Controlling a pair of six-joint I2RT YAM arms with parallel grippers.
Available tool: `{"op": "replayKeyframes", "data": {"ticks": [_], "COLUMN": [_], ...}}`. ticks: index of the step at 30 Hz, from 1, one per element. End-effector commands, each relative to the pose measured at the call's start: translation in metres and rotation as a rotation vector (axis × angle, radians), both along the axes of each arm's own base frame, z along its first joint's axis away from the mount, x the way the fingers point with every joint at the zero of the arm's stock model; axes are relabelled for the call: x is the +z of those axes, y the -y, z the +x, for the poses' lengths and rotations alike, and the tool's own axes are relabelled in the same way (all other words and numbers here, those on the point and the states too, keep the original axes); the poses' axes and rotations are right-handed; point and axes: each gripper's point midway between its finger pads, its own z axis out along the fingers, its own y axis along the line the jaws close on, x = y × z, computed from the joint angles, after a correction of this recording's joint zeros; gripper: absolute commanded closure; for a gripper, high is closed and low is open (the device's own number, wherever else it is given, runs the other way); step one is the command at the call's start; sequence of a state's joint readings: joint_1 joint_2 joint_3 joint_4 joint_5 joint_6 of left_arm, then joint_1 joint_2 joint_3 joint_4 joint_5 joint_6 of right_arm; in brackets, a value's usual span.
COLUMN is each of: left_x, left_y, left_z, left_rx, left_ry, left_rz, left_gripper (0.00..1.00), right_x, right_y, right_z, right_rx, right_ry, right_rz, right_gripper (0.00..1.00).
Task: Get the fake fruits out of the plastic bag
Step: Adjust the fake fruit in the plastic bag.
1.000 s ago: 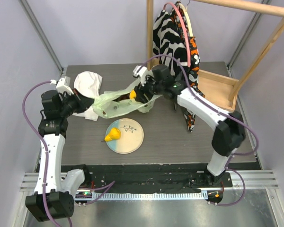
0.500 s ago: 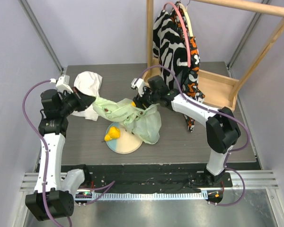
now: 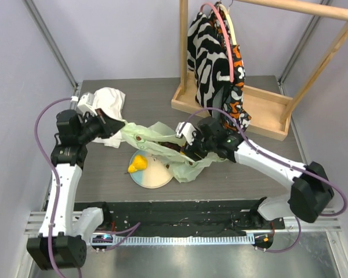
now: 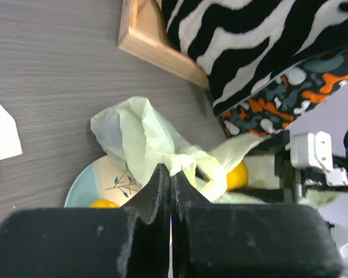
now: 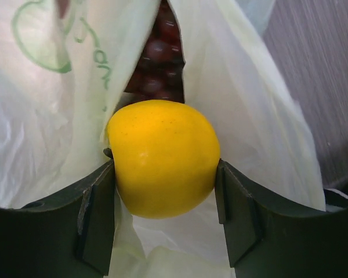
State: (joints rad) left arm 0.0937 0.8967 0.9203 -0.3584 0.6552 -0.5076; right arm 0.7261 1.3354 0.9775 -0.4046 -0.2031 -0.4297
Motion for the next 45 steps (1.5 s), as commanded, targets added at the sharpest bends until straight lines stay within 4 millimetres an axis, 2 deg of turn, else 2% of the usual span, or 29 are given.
{"op": "replayKeyframes", "data": {"ticks": [1,3,4,5,6,7,8,9,10,11,13,14,15,16,17,18,19,20,21,22,23,24,25,26,29,33,34,38,45], "left_x": [0.026,0.042,0.064,0.078,0.094,0.104,0.131,0.141,0.151,0.173,0.188,0.192,0.191,0.185,0.176,0.15,0.135,0.115,0.111,0.067,0.054,0.041,0.015,0.005,-0.026,-0.047,-0.054,-0.071,-0.071], "left_y": [0.005,0.006,0.005,0.005,0.004,0.001,0.001,0.001,0.002,0.002,0.002,0.004,0.003,0.004,0.006,0.008,0.009,0.011,0.014,0.015,0.016,0.029,0.032,0.034,0.04,0.035,0.034,0.023,0.026], "left_z": [0.046,0.068,0.09,0.102,0.112,0.125,0.142,0.151,0.157,0.166,0.17,0.169,0.168,0.165,0.163,0.154,0.149,0.144,0.127,0.121,0.113,0.101,0.086,0.079,0.054,0.039,0.036,0.031,0.028], "left_rx": [-0.021,-0.023,-0.019,-0.015,-0.01,0.009,0.016,0.017,0.015,0.017,0.019,0.011,0.009,0.004,-0.008,-0.027,-0.035,-0.043,-0.054,-0.061,-0.065,-0.103,-0.115,-0.121,-0.16,-0.166,-0.164,-0.132,-0.139], "left_ry": [0.086,0.113,0.153,0.194,0.236,0.259,0.318,0.336,0.357,0.413,0.453,0.468,0.466,0.455,0.436,0.377,0.344,0.3,0.3,0.201,0.176,0.148,0.091,0.069,0.007,-0.028,-0.047,-0.068,-0.079], "left_rz": [0.074,0.073,0.076,0.079,0.088,0.092,0.092,0.086,0.082,0.083,0.082,0.086,0.089,0.092,0.091,0.087,0.082,0.079,0.078,0.075,0.078,0.078,0.084,0.09,0.125,0.188,0.202,0.269,0.243], "left_gripper": [1.0,1.0,1.0,1.0,1.0,1.0,1.0,1.0,1.0,1.0,1.0,1.0,1.0,1.0,1.0,1.0,1.0,1.0,1.0,1.0,1.0,1.0,1.0,1.0,1.0,1.0,1.0,1.0,1.0], "right_x": [0.008,0.028,0.039,0.073,0.069,0.079,0.118,0.116,0.129,0.157,0.172,0.177,0.177,0.188,0.163,0.15,0.139,0.103,0.085,0.067,0.033,0.018,0.003,-0.025,-0.045,-0.023,-0.011,0.009,-0.013], "right_y": [0.012,0.001,0.003,0.006,0.008,0.008,0.022,0.024,0.027,0.03,0.035,0.035,0.031,0.028,0.027,0.023,0.02,0.022,0.024,0.02,0.025,0.027,0.028,0.032,0.04,0.042,0.038,0.019,0.011], "right_z": [0.075,0.123,0.144,0.176,0.197,0.214,0.241,0.257,0.267,0.276,0.282,0.279,0.273,0.261,0.251,0.239,0.228,0.207,0.195,0.18,0.16,0.15,0.138,0.119,0.094,0.083,0.085,0.077,0.078], "right_rx": [-0.117,-0.16,-0.192,-0.241,-0.261,-0.273,-0.347,-0.363,-0.382,-0.404,-0.415,-0.411,-0.389,-0.358,-0.338,-0.311,-0.278,-0.248,-0.23,-0.202,-0.183,-0.178,-0.174,-0.167,-0.187,-0.197,-0.195,-0.166,-0.148], "right_ry": [0.185,0.259,0.29,0.359,0.361,0.391,0.485,0.491,0.516,0.562,0.587,0.592,0.575,0.573,0.521,0.492,0.47,0.405,0.373,0.338,0.272,0.242,0.207,0.143,0.081,0.056,0.063,-0.006,-0.067], "right_rz": [-0.086,-0.064,-0.053,-0.015,-0.027,-0.02,-0.013,-0.019,-0.001,0.035,0.058,0.065,0.084,0.117,0.096,0.087,0.082,0.037,0.013,-0.003,-0.044,-0.062,-0.075,-0.102,-0.115,-0.079,-0.054,0.048,0.042], "right_gripper": [0.58,0.59,0.59,0.61,0.61,0.62,0.63,0.63,0.64,0.64,0.64,0.64,0.64,0.64,0.64,0.64,0.64,0.63,0.62,0.62,0.6,0.59,0.57,0.47,0.31,0.23,0.22,0.23,0.24]}}
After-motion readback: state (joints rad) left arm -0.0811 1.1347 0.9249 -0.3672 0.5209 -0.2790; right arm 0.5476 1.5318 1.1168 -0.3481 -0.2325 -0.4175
